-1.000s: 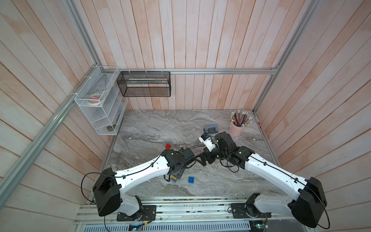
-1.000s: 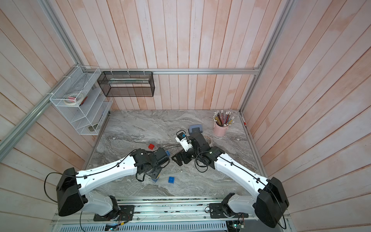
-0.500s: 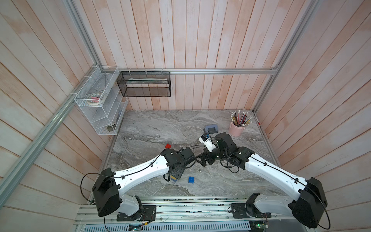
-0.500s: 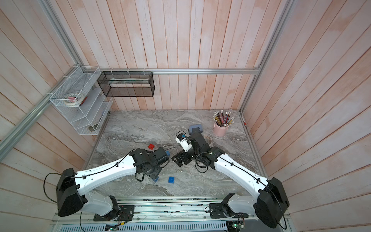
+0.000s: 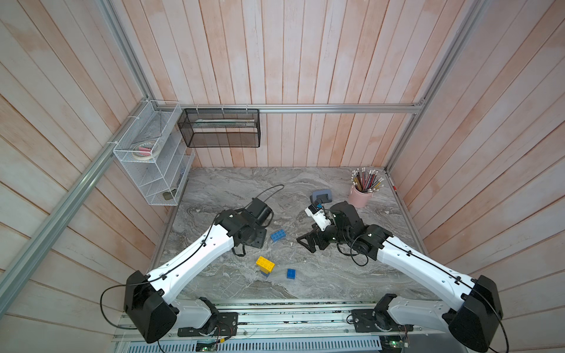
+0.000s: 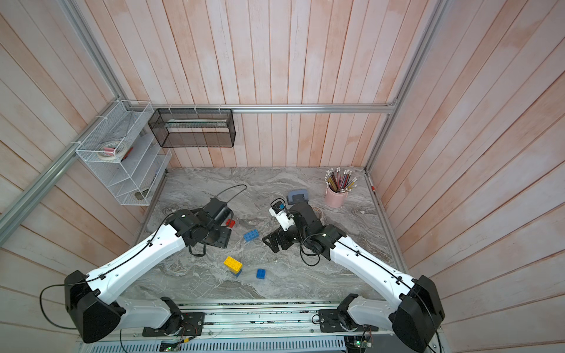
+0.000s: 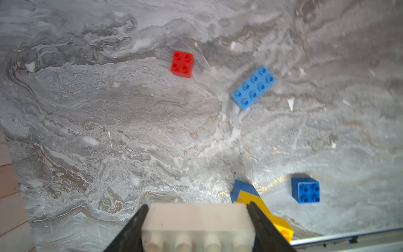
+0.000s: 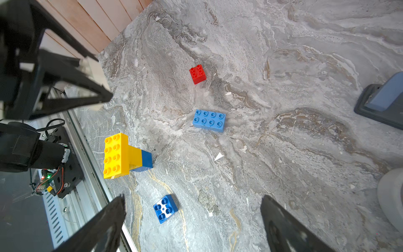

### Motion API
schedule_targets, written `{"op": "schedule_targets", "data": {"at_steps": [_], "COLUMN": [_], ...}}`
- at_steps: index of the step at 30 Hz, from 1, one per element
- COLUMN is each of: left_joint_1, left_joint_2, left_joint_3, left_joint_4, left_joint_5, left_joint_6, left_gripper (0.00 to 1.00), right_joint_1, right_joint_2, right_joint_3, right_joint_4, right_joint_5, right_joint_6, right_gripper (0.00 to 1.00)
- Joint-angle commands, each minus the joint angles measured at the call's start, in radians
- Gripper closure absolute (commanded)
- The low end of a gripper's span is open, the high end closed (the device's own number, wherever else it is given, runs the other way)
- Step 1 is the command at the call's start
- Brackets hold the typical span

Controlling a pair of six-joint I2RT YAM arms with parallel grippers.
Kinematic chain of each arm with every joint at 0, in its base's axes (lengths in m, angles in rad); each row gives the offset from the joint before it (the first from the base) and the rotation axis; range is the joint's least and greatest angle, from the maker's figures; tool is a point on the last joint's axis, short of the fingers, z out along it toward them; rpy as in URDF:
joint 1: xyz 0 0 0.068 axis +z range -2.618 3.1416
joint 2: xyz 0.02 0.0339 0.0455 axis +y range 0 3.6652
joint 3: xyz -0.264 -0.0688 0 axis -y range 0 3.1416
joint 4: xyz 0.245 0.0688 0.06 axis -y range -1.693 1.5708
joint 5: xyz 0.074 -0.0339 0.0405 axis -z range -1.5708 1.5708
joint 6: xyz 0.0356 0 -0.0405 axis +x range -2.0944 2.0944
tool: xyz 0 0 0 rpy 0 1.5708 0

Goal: Assemble a spoon with lego
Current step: Place the lego brick at the center of the board.

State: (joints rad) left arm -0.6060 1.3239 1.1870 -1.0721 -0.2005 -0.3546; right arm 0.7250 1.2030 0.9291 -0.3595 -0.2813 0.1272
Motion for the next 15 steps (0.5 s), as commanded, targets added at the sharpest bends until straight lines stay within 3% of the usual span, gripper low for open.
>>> {"op": "schedule_targets", "data": {"at_steps": [1, 8, 15], "left_joint_1": [0.096, 0.176, 0.212], "left_joint_2": [0.018, 0.195, 0.354], "left_joint_3": [-0.105, -0.175, -0.213], "left_joint_4": [0.126, 0.262, 0.341], "left_joint_5": [0.139, 0.247, 0.279], "left_joint_6": [0.075, 0.111, 0.125], "left_gripper": [0.48, 0.48, 0.48], "right_joint_1": [0.004, 0.004, 0.003], "right_joint_2": [-0.017, -0.010, -0.021], "right_joint_3": [-0.015, -0.010, -0.021], "right_joint_4": [0.002, 0.008, 0.008], "right_joint_5": [0.018, 0.011, 0.015], "right_joint_6": [0.001, -0.008, -0.011], "right_gripper": [0.02, 0.02, 0.02]}}
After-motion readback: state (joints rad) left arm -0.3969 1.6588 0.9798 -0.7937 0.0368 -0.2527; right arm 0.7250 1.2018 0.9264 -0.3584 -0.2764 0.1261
